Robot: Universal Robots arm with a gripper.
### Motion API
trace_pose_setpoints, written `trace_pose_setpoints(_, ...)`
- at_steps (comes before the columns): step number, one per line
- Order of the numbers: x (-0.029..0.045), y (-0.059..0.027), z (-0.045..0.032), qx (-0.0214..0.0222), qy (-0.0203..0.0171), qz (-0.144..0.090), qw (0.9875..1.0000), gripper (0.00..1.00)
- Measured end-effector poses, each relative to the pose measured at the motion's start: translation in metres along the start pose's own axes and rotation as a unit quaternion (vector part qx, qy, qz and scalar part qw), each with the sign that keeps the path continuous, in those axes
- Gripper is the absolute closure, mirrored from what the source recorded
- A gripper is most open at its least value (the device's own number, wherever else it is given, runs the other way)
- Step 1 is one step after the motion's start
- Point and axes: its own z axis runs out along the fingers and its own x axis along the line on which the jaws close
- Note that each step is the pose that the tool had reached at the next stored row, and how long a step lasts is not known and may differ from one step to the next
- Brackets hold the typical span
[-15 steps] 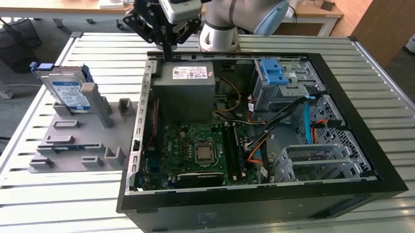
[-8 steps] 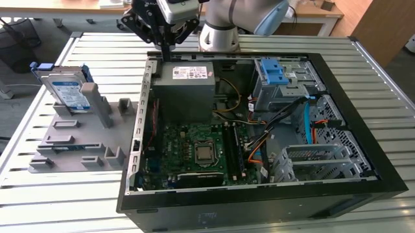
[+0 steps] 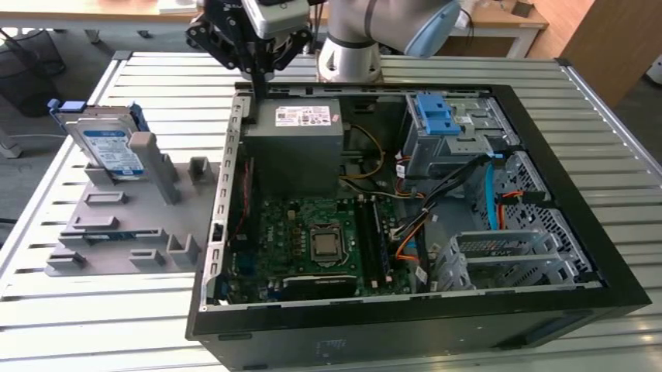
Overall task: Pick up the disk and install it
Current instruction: 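Reach for the disk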
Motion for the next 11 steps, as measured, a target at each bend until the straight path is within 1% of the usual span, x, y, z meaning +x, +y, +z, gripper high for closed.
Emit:
trace_pose_setpoints(6, 0.0064, -0.0003, 0.0002, 0.0, 0.0007, 0.0, 1.0, 0.89)
trace_pose_setpoints(11, 0.0136, -0.0003, 0.0008, 0.0001, 0.0019, 0.0, 1.0, 0.89)
